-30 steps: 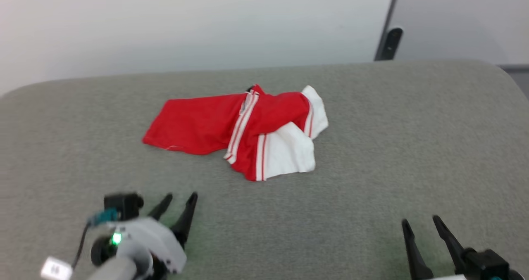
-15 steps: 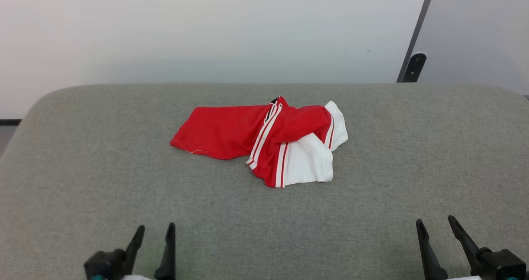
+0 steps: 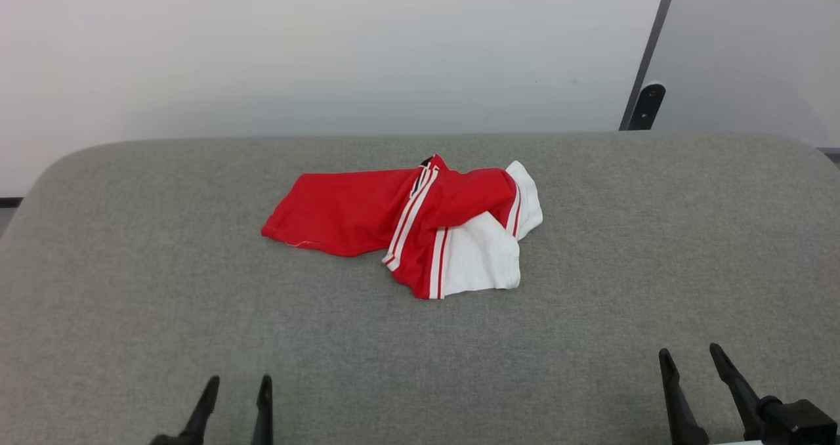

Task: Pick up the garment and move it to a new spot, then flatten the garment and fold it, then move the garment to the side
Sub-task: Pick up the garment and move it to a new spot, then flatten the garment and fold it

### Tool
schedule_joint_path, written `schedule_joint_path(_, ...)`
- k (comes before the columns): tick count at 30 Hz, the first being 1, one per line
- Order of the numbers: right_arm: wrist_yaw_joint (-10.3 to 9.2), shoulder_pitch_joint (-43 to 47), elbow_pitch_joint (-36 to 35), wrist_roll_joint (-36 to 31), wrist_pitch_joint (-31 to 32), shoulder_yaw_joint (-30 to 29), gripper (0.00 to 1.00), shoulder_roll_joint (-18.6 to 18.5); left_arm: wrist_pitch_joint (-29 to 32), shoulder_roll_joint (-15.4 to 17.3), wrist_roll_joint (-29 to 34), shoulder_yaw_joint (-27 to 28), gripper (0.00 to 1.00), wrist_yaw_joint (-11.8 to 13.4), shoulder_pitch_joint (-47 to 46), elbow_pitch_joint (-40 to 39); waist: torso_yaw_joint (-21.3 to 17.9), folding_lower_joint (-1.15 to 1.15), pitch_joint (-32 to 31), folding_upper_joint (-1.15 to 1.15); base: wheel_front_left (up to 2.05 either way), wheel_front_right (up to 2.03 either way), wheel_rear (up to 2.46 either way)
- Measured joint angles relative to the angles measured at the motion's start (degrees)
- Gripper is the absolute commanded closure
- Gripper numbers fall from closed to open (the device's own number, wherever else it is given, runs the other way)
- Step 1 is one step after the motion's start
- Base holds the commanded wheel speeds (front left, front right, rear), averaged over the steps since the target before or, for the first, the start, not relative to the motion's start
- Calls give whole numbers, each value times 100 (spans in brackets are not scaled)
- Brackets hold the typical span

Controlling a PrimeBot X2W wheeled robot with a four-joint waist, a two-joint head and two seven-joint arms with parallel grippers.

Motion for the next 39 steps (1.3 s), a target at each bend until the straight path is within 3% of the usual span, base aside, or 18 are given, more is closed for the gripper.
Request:
schedule_joint_path(18,0,-42,120,0,-57,36,0,52,0,-511,581,678,0,-601,32,223,-65,0,54,0,0,0,0)
schedule_joint_path(26,0,-258,272,18,134,232,0,-51,0,-758,676,829,0,-732,-19,259,-26,0,122,0,0,0,0)
schedule_joint_path(33,1,-1990,753,348,1383,980,0,-644,0,-955,680,842,0,-837,-257,333,35,0,398,0,0,0,0)
schedule_joint_path(39,1,-3797,1778,1177,3086,1814,0,-1261,0,-1032,715,728,0,-951,-651,511,240,0,691,0,0,0,0)
